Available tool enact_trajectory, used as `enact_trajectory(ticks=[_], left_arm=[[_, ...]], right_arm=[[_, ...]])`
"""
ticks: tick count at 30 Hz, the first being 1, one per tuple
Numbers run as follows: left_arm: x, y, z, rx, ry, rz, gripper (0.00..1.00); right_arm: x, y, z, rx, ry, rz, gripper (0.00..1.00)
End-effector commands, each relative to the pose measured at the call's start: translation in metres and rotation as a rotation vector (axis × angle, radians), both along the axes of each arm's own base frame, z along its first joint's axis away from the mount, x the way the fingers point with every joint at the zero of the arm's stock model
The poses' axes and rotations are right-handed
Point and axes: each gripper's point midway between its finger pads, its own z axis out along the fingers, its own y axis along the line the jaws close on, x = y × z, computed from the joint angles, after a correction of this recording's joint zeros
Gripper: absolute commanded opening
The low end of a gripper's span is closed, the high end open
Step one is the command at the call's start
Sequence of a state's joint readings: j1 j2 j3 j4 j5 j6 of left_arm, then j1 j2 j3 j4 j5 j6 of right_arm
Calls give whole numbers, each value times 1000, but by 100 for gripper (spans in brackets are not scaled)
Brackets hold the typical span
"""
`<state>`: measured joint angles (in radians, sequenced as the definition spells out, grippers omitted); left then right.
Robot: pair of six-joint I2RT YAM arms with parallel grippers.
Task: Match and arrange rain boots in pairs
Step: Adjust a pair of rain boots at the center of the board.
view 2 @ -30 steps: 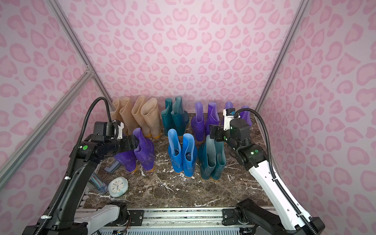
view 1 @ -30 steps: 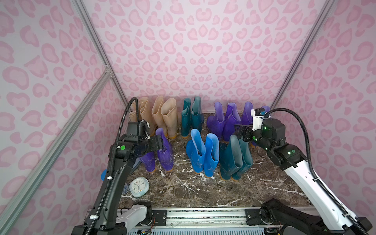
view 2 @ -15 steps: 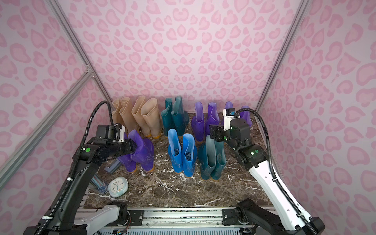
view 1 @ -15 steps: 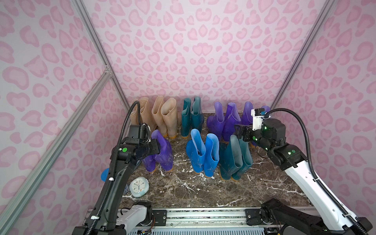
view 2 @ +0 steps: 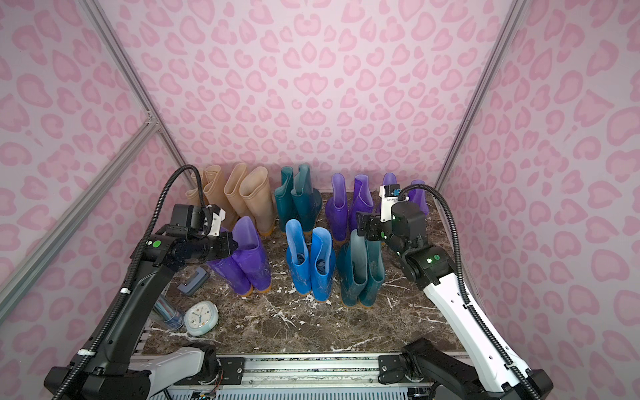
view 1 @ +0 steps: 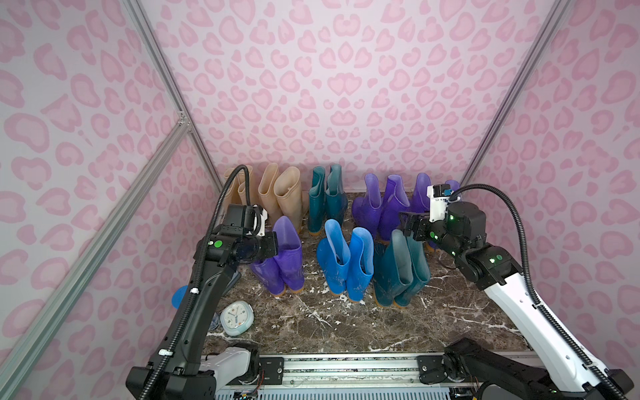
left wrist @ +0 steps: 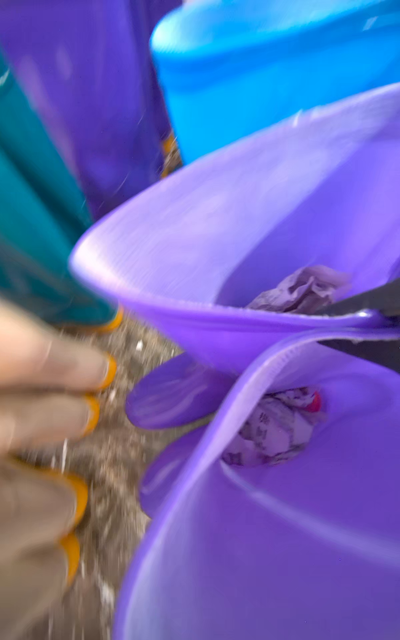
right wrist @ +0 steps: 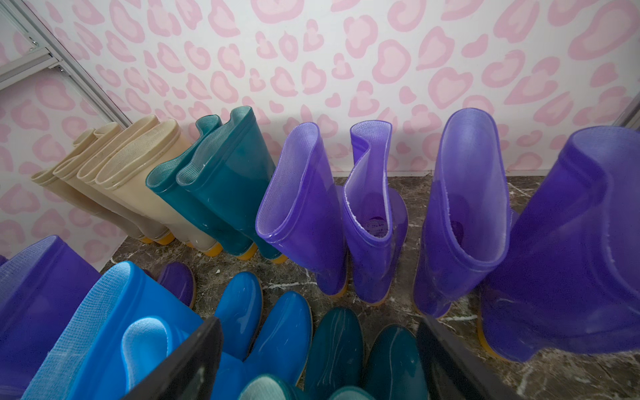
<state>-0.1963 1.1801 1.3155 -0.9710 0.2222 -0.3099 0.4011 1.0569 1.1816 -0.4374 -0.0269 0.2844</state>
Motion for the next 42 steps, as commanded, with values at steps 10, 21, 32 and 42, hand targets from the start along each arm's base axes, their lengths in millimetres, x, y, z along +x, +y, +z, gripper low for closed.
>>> enact_trajectory(ticks=[10,21,32,42], left_arm=[[-11,-81,24,-148,-110,-375,2],[-30,-76,10,-60,-93,-436,2],[-35,-43,13,88,-89,-328,80],[-19,-13,102,142,-368,-134,96]], right_arm=[[-2,-4,7,-2,-25,-14,90],[-2,-2,12,9,-33,-6,90],[-1,-1,21,5,-48,0,90],[-10,-4,58,53,-172,10,91]])
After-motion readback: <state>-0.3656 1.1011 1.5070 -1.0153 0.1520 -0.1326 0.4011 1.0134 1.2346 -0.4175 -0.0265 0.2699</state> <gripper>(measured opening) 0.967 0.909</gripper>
